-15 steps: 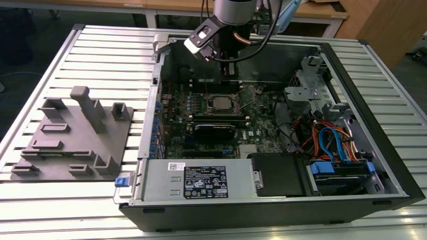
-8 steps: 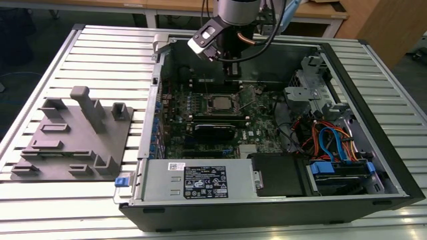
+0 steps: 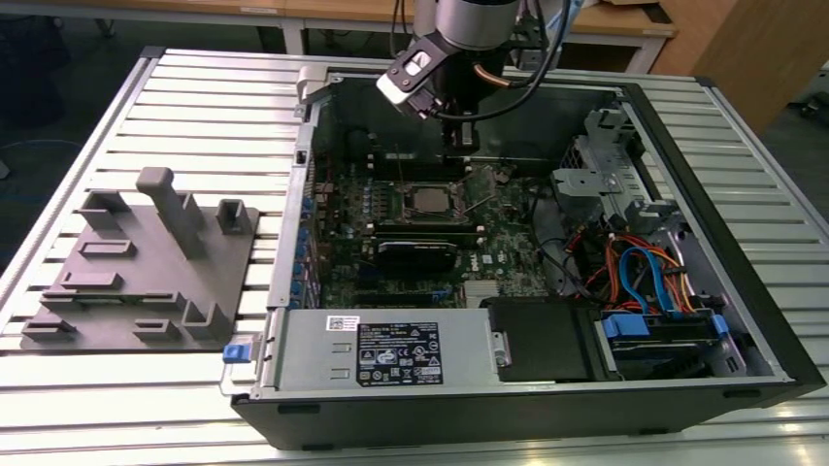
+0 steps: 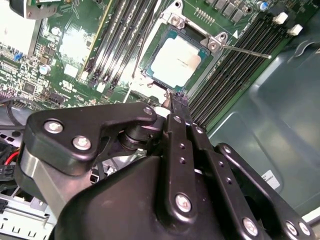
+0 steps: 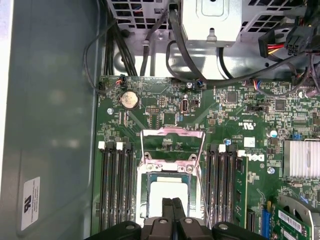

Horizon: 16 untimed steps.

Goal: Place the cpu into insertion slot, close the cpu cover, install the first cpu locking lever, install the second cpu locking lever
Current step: 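Close the cpu cover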

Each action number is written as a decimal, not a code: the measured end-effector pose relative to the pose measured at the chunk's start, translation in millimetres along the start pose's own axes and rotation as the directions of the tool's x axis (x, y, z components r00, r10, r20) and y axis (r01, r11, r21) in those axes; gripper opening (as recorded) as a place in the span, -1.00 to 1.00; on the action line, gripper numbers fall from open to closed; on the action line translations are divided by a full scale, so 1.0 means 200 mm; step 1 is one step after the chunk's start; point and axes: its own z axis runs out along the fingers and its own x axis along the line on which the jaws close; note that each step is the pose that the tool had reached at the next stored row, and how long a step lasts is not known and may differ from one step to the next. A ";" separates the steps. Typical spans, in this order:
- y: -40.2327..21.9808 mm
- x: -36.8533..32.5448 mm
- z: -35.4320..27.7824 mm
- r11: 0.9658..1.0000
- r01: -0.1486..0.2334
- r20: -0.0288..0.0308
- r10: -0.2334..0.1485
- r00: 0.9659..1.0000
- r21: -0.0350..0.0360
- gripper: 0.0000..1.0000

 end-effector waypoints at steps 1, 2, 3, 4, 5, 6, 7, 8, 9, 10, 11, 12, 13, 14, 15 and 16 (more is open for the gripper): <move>0.001 0.000 0.000 1.000 0.000 0.000 0.000 1.000 0.000 -0.80; 0.003 0.000 0.000 1.000 0.000 0.000 0.000 1.000 0.000 -0.80; 0.004 0.000 0.000 1.000 0.000 0.000 0.000 1.000 0.000 -0.80; 0.005 0.000 0.000 1.000 0.000 0.000 0.000 1.000 0.000 -0.80; 0.006 0.000 0.000 1.000 0.000 0.000 0.000 1.000 0.000 -0.80; 0.008 0.000 0.000 1.000 0.000 0.000 0.000 1.000 0.000 -0.80; 0.009 0.000 0.000 1.000 0.000 0.000 0.000 1.000 0.000 -0.80; 0.011 0.000 0.000 1.000 0.000 0.000 0.000 1.000 0.000 -0.80; 0.013 0.000 0.000 1.000 0.000 0.000 0.000 1.000 0.000 -0.80; 0.015 0.000 0.000 1.000 0.000 0.000 0.000 1.000 0.000 -0.80; 0.017 0.000 0.000 1.000 0.000 0.000 0.000 1.000 0.000 -0.80; 0.019 0.000 0.000 1.000 0.000 0.000 0.000 1.000 0.000 -0.80; 0.020 0.000 0.000 1.000 0.000 0.000 0.000 1.000 0.000 -0.80; 0.022 0.000 0.000 1.000 0.000 0.000 0.000 1.000 0.000 -0.80; 0.024 0.000 0.000 1.000 0.000 0.000 0.000 1.000 0.000 -0.80; 0.025 0.000 0.001 1.000 0.000 0.000 0.000 1.000 0.000 -0.80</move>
